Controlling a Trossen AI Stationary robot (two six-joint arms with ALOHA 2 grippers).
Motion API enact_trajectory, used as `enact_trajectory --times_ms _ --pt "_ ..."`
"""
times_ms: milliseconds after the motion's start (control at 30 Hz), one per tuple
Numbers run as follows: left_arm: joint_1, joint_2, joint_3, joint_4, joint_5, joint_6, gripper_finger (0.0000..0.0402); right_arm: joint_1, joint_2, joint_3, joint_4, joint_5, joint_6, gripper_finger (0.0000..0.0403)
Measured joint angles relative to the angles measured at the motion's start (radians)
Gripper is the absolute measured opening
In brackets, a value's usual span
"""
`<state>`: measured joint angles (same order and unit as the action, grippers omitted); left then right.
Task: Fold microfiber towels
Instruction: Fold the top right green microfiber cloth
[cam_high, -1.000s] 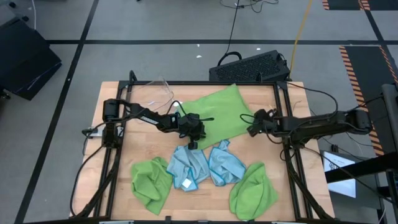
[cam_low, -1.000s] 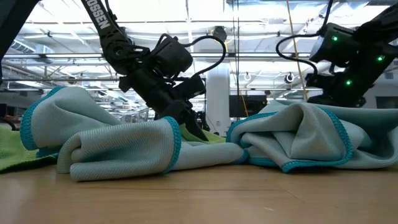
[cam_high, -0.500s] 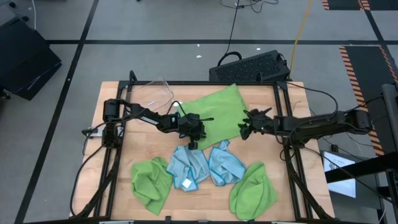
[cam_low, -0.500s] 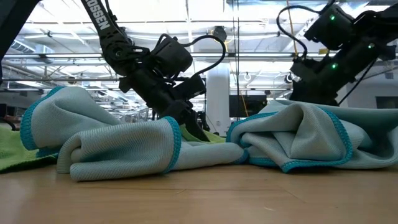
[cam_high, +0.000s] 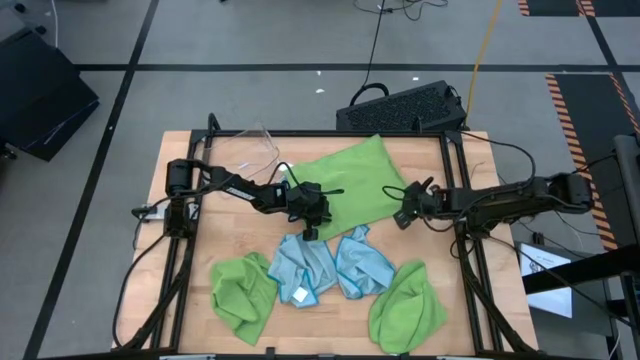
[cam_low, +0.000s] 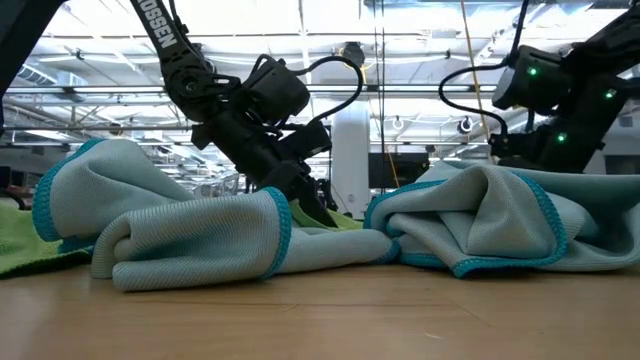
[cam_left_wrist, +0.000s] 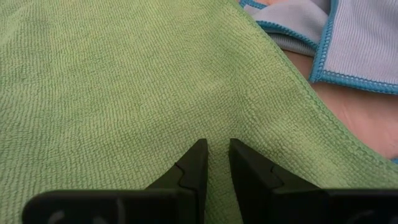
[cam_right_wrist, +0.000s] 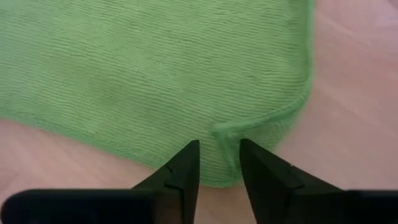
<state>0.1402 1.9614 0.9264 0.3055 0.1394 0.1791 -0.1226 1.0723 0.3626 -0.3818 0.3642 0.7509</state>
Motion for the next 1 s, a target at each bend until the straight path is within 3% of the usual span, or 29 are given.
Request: enact_trajectory --times_ms 367,567,767,1000 --pt "0.0 0.0 0.0 -0.015 0.002 0.0 0.0072 -0.024 -0.055 0.0 -0.175 0.133 0.045 0.0092" --pt "0.0 0.0 0.0 -0.015 0.002 0.0 0.0072 -0.009 -0.096 0.0 -0.096 0.124 0.007 0.0092" --pt "0.0 0.0 0.0 -0.014 0.003 0.003 0.0072 0.021 -0.165 0.001 0.086 -0.023 -0.122 0.0091" --pt "0.0 0.0 0.0 -0.012 0.002 0.003 0.0072 0.053 -0.083 -0.004 0.008 0.005 -0.138 0.0053"
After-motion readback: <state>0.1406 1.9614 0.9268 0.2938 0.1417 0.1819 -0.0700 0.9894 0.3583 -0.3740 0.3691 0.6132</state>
